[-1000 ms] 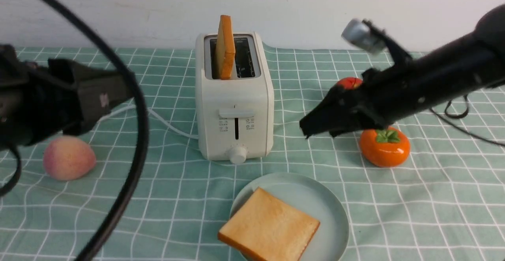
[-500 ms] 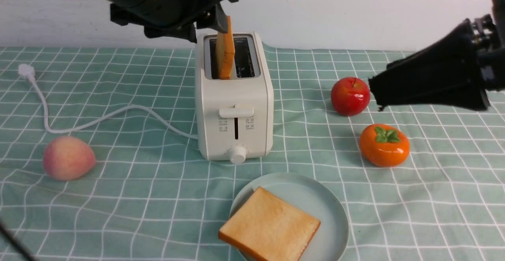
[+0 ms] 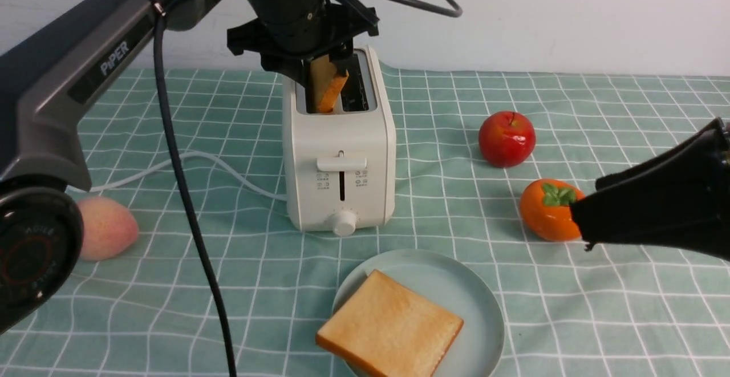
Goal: Take toasted bread from bread machine on blue coffee table place on plate.
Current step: 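Reach for a toast slice standing in the toaster with the left gripper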
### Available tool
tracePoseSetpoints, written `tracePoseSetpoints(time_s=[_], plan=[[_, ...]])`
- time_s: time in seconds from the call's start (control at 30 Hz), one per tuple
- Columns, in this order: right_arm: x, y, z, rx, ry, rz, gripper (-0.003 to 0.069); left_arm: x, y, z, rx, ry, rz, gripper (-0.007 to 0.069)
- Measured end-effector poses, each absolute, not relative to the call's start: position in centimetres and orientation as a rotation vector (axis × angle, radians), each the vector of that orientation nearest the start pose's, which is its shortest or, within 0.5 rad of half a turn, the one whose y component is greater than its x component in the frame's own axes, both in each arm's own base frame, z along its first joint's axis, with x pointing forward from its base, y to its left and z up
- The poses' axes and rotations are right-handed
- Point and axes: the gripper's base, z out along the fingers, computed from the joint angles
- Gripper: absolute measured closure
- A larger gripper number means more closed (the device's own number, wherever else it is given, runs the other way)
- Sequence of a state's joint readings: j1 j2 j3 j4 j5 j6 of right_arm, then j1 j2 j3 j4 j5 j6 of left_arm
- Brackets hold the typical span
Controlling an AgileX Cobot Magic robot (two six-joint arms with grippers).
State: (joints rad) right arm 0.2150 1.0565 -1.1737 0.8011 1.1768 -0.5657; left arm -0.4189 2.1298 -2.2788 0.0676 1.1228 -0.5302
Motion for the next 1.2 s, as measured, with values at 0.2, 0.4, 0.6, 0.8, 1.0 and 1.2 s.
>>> tracePoseSetpoints(time_s=[0.2,0.4,0.6,0.8,1.0,1.2], plan=[[16.6,9.6,40.9,-0.778,2.166,0.835,0.0242,43.7,-18.8,36.5,-0.127,2.421,-0.346,0.0209],[16.8,9.6,41.0,-0.766,2.156,0.825,0.0242,44.7,-19.2,35.8,-0.119,2.376,-0.369,0.0209],[16.7,9.6,40.9,-0.776,2.166,0.831,0.0242,45.9,-19.8,32.8,-0.101,2.437,-0.335,0.0287],[16.6,9.6,40.9,-0.777,2.168,0.834,0.0242,45.2,-19.2,34.3,-0.066,2.425,-0.315,0.0543],[16.7,9.5,40.9,-0.778,2.171,0.824,0.0242,40.8,-17.6,41.4,0.099,2.345,-0.334,0.0543],[16.8,9.3,40.6,-0.791,2.19,0.765,0.0242,31.7,-16.4,49.6,0.499,2.206,-0.559,0.0543]])
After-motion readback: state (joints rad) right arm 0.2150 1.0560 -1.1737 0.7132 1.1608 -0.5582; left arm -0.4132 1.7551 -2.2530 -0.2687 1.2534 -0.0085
